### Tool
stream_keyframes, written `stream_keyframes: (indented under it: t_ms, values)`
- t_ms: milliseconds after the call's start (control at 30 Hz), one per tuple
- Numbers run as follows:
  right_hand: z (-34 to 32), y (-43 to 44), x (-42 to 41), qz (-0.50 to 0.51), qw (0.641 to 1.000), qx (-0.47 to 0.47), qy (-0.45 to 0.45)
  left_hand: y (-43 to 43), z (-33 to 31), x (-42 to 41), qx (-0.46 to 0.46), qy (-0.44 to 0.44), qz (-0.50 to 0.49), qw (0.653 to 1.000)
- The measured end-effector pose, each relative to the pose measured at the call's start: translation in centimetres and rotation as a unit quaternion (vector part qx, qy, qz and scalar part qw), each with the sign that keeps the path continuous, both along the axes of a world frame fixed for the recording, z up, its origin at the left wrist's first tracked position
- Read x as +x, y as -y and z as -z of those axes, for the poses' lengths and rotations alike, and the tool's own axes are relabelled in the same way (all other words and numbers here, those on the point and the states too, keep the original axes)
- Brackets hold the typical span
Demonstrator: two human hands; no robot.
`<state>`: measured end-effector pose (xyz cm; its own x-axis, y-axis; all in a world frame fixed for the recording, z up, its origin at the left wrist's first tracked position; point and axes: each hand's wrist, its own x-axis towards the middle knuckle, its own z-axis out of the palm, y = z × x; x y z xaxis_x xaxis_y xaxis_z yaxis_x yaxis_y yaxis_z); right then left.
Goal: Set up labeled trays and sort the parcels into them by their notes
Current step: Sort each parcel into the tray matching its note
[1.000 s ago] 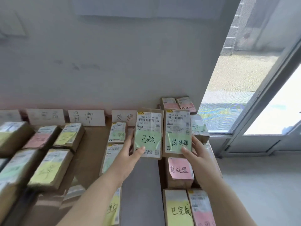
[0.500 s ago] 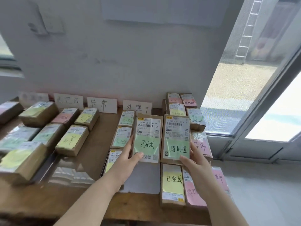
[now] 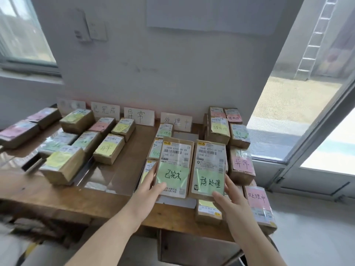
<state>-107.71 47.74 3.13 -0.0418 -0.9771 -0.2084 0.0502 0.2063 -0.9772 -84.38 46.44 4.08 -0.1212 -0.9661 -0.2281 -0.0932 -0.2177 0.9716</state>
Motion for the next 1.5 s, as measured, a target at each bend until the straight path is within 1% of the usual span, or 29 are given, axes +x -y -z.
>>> stream_keyframes:
  t_ms: [100,267,367,500,700,833,967,1233,1400,1500]
  values:
    - [-0.9,0.3,1.7,-0.021,1.000,-0.008,-0.013,-0.1,-0.6,1.5,0.000,-0.002,-0.014,1.000]
    - [-1.9,1.7,5.4,-0.024,0.999,-0.018,-0.019,1.2,-1.2,5.1,-0.016,-0.022,-0.024,0.999]
    - [-2.1,3.2,8.7,-0.025,0.999,-0.022,-0.016,2.3,-1.2,8.6,-0.020,-0.028,-0.024,0.999]
    - [-2.1,5.1,15.2,-0.028,0.999,-0.021,0.002,4.1,-1.9,15.2,-0.016,-0.019,-0.025,0.999]
    - [-1.4,7.0,25.3,-0.001,0.999,0.030,0.013,6.6,-0.6,24.8,-0.001,0.003,-0.043,0.999]
    - [-0.7,7.2,30.3,0.014,0.998,0.063,-0.005,7.6,0.0,29.0,0.012,0.003,-0.040,0.999]
    - [-0.2,7.8,32.5,0.029,0.996,0.089,-0.012,8.2,0.9,31.2,0.029,0.006,-0.036,0.999]
    - [0.6,10.1,33.9,0.012,0.993,0.114,-0.040,9.2,2.0,32.4,0.032,-0.005,-0.055,0.998]
    - [-0.1,12.4,34.0,-0.022,0.993,0.087,-0.077,10.7,1.9,32.3,0.043,-0.007,-0.097,0.994]
    - [-0.9,14.3,33.4,-0.038,0.993,0.073,-0.080,12.3,1.1,31.7,0.050,-0.004,-0.108,0.993]
